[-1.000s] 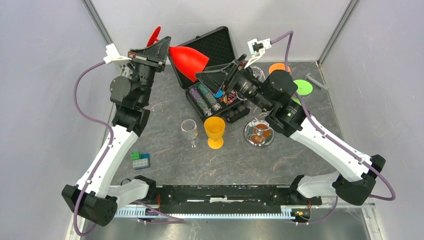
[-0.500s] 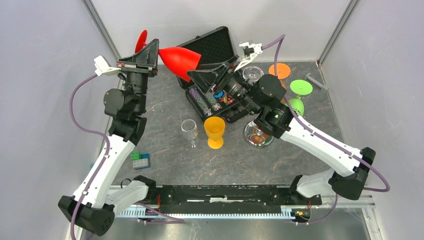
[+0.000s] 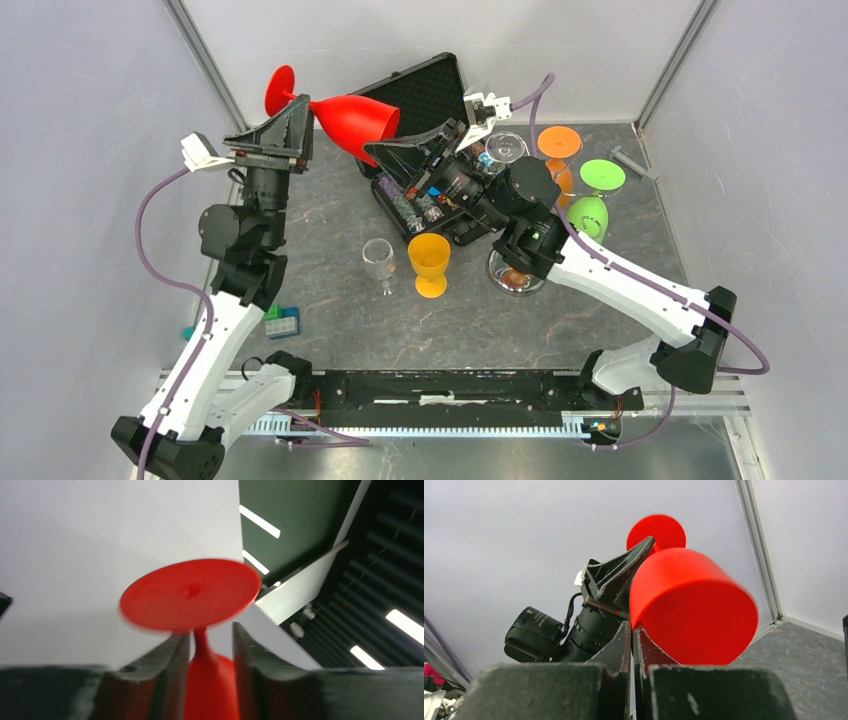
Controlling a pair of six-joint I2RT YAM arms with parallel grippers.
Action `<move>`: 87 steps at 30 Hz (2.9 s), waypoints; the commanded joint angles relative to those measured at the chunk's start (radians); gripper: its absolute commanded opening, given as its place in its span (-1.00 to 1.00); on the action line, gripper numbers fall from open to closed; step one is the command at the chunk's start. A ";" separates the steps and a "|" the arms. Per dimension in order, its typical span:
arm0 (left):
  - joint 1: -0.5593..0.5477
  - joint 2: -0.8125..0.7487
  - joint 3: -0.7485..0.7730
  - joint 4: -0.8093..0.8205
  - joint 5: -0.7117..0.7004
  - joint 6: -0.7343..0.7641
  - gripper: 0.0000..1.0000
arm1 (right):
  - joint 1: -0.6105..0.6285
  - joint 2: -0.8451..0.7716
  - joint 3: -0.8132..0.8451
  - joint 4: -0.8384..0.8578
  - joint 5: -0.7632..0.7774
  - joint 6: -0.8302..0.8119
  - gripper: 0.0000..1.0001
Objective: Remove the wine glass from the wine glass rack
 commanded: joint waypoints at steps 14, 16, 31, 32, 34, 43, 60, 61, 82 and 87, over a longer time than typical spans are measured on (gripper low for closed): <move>-0.002 -0.438 -0.024 -0.841 -0.023 0.600 0.90 | 0.108 0.122 0.107 -0.224 0.137 -0.427 -1.00; -0.002 -0.492 -0.013 -0.891 -0.076 0.653 0.90 | 0.131 0.153 0.134 -0.294 0.154 -0.470 -1.00; -0.002 -0.628 0.023 -0.902 -0.467 0.923 0.95 | 0.321 0.507 0.510 -1.075 0.222 -0.632 -1.00; -0.002 -0.628 0.023 -0.897 -0.474 0.930 0.95 | 0.325 0.536 0.536 -1.107 0.231 -0.632 -1.00; -0.002 -0.632 0.028 -0.896 -0.493 0.944 0.95 | 0.329 0.581 0.579 -1.155 0.240 -0.632 -1.00; -0.002 -0.632 0.036 -0.894 -0.562 1.006 1.00 | 0.331 0.674 0.599 -1.195 0.213 -0.657 -0.99; -0.002 -0.634 0.025 -0.878 -0.554 1.005 1.00 | 0.331 0.726 0.664 -1.199 0.284 -0.688 -0.36; -0.002 -0.634 0.025 -0.878 -0.554 1.005 1.00 | 0.331 0.726 0.663 -1.190 0.292 -0.693 -0.35; -0.001 -0.646 0.026 -0.838 -0.453 0.988 1.00 | 0.300 0.450 0.659 -0.965 0.303 -0.686 0.49; -0.002 -0.611 0.029 -0.868 -0.372 0.948 1.00 | 0.229 0.333 0.640 -0.980 0.420 -0.718 0.49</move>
